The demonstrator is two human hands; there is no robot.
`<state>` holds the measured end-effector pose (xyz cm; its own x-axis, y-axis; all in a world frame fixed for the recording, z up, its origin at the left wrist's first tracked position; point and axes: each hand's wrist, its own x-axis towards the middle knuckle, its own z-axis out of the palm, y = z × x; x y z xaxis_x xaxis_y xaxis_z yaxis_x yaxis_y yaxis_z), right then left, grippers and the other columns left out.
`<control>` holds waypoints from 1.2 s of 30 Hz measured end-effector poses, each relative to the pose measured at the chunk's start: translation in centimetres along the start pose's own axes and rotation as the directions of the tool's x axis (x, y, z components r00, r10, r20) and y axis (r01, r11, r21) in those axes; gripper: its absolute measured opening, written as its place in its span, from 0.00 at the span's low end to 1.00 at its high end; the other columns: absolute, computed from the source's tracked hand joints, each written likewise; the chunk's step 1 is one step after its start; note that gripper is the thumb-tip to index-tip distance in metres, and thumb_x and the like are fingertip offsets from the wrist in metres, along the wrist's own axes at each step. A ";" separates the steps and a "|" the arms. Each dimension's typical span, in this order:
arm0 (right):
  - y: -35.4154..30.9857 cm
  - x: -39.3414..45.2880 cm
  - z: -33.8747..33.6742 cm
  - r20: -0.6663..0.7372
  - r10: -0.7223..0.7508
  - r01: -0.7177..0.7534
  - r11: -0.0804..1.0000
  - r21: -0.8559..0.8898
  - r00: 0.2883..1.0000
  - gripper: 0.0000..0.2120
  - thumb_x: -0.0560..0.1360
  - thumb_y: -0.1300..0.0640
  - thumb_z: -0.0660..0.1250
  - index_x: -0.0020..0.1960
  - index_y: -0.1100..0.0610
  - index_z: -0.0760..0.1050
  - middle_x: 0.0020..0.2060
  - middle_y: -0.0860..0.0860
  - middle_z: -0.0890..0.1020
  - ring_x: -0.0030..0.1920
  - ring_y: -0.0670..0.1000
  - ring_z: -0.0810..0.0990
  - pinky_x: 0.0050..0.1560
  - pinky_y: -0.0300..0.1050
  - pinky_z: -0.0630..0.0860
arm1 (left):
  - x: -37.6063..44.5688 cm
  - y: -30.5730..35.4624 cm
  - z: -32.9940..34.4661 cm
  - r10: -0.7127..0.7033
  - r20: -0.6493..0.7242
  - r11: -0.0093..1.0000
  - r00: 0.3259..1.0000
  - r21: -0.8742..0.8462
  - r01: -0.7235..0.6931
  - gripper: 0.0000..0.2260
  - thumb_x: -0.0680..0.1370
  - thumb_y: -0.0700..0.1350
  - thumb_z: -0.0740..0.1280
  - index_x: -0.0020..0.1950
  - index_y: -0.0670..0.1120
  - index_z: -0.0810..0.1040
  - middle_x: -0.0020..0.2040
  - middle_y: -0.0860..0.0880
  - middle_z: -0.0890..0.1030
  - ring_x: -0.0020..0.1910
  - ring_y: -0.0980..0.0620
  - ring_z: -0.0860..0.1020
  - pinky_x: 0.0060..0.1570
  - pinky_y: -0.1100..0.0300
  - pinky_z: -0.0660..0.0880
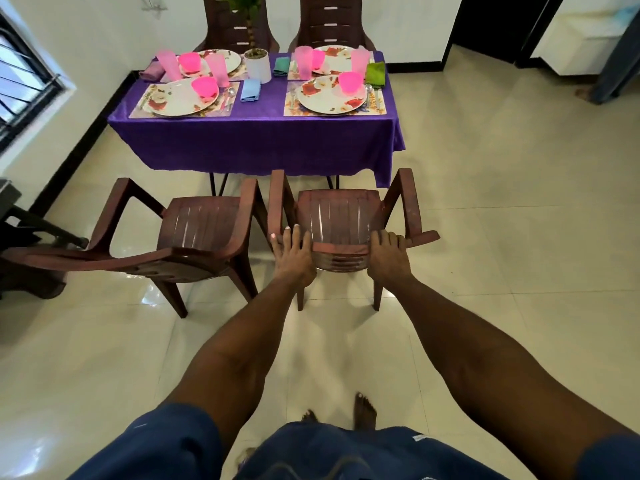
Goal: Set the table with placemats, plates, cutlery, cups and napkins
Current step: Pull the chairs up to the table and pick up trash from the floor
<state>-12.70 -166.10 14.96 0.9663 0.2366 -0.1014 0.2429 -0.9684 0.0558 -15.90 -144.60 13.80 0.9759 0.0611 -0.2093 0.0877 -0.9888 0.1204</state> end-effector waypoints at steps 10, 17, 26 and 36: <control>-3.8 -4.0 -1.2 0.047 0.004 -0.009 0.995 0.098 0.999 0.41 0.74 0.54 0.66 0.79 0.62 0.48 0.78 0.62 0.51 0.78 0.64 0.49 0.76 0.59 0.48 | -5.4 -2.5 -0.9 0.040 -0.116 0.974 0.992 -0.216 -0.064 0.39 0.78 0.45 0.65 0.80 0.47 0.43 0.80 0.43 0.42 0.79 0.43 0.39 0.76 0.43 0.40; -8.7 -11.2 1.2 -0.039 -0.223 0.226 0.965 0.134 0.974 0.36 0.74 0.60 0.62 0.79 0.62 0.52 0.78 0.62 0.53 0.78 0.61 0.51 0.77 0.54 0.47 | -14.8 -4.1 3.5 -0.144 -0.066 0.955 0.987 -0.271 0.121 0.34 0.75 0.38 0.62 0.79 0.43 0.53 0.79 0.42 0.55 0.78 0.41 0.53 0.75 0.43 0.55; -9.4 -20.1 5.0 0.015 -0.362 0.350 0.908 0.229 0.932 0.22 0.70 0.63 0.61 0.64 0.62 0.68 0.60 0.58 0.73 0.60 0.60 0.73 0.60 0.52 0.70 | -26.4 -2.7 9.2 -0.327 -0.005 0.917 0.945 -0.246 0.316 0.27 0.75 0.38 0.61 0.75 0.41 0.62 0.72 0.41 0.68 0.71 0.40 0.65 0.69 0.47 0.63; -15.3 -31.3 8.8 0.202 -0.598 0.557 0.799 0.226 0.775 0.16 0.73 0.65 0.59 0.61 0.63 0.70 0.58 0.59 0.74 0.56 0.60 0.76 0.55 0.52 0.72 | -42.9 -4.5 15.5 -0.602 0.158 0.726 0.783 -0.301 0.619 0.20 0.75 0.39 0.60 0.67 0.41 0.71 0.64 0.40 0.76 0.63 0.39 0.72 0.60 0.49 0.69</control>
<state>-47.44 -159.40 8.51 0.5868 0.7468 -0.3130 0.7134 -0.6597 -0.2365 -61.31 -144.90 7.17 0.6796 0.6217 -0.3895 0.7276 -0.6388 0.2499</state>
